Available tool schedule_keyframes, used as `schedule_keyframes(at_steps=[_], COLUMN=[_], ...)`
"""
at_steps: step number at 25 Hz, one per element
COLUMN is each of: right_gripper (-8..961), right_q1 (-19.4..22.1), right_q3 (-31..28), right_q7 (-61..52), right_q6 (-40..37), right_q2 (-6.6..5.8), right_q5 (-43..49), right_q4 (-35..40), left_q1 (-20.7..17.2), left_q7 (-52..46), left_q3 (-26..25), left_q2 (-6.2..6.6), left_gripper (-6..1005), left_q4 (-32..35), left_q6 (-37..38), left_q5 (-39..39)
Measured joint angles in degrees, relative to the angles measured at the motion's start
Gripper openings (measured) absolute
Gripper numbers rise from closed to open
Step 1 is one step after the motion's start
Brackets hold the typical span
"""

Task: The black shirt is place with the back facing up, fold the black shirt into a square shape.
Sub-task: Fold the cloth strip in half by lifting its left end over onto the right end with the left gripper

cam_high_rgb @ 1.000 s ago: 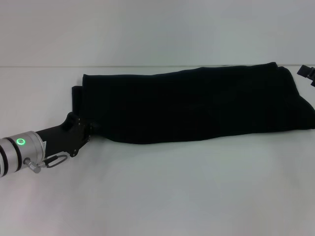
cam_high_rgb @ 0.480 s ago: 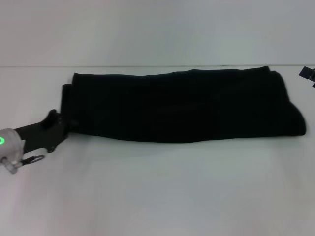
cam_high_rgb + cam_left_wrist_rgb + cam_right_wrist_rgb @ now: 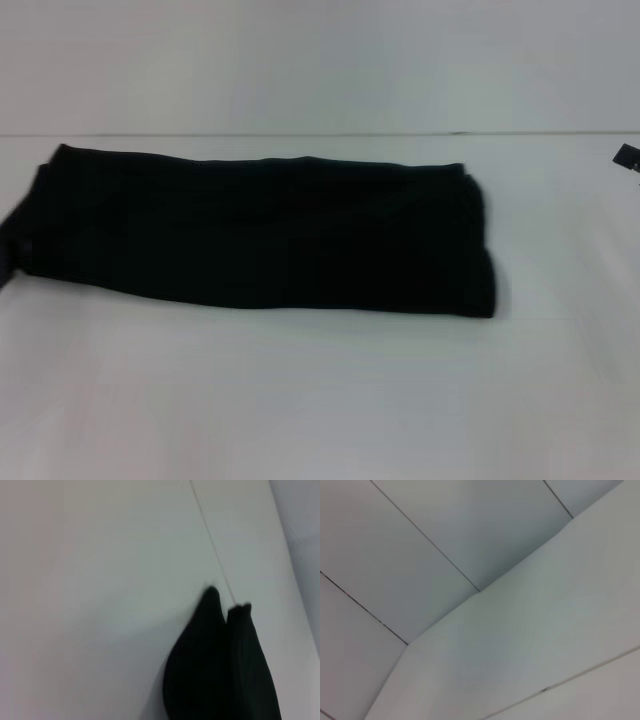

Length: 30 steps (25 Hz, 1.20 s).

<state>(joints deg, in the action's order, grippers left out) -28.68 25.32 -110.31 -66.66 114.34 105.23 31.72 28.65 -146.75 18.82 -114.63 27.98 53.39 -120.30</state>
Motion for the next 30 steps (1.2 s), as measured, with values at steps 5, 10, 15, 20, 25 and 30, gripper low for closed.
schedule_keyframes(at_steps=[5, 10, 15, 20, 25, 30], right_gripper=[863, 863, 863, 864, 864, 863], right_q1=[0.8, 1.9, 2.4, 2.4, 2.0, 1.8], right_q3=[0.0, 0.0, -0.1, 0.0, 0.4, 0.4], right_q7=[0.0, 0.0, 0.0, 0.2, 0.1, 0.0], right_q6=[-0.2, -0.5, -0.4, -0.5, -0.5, -0.5], right_q2=[-0.26, -0.26, -0.03, -0.11, -0.05, 0.06], right_q5=[0.1, 0.0, 0.1, 0.2, 0.2, 0.2], right_q4=[-0.7, -0.7, -0.8, -1.4, -1.6, -1.6], left_q1=[-0.6, -0.5, 0.2, 2.7, 7.1, 12.2], left_q7=[0.5, 0.6, 1.8, 2.0, 2.1, 2.2], left_q3=[-2.9, -3.3, -3.1, -3.0, -2.2, 3.6], left_q2=[1.03, 1.53, 1.07, 1.05, 1.11, 0.77], left_gripper=[5, 4, 4, 4, 4, 5], left_q4=[0.4, 1.4, 1.9, 3.7, 6.7, 7.5], left_q6=[-1.3, -1.1, 1.9, 9.0, 17.2, 22.0], left_q5=[-0.1, -0.3, 0.1, 1.4, 2.1, 2.2])
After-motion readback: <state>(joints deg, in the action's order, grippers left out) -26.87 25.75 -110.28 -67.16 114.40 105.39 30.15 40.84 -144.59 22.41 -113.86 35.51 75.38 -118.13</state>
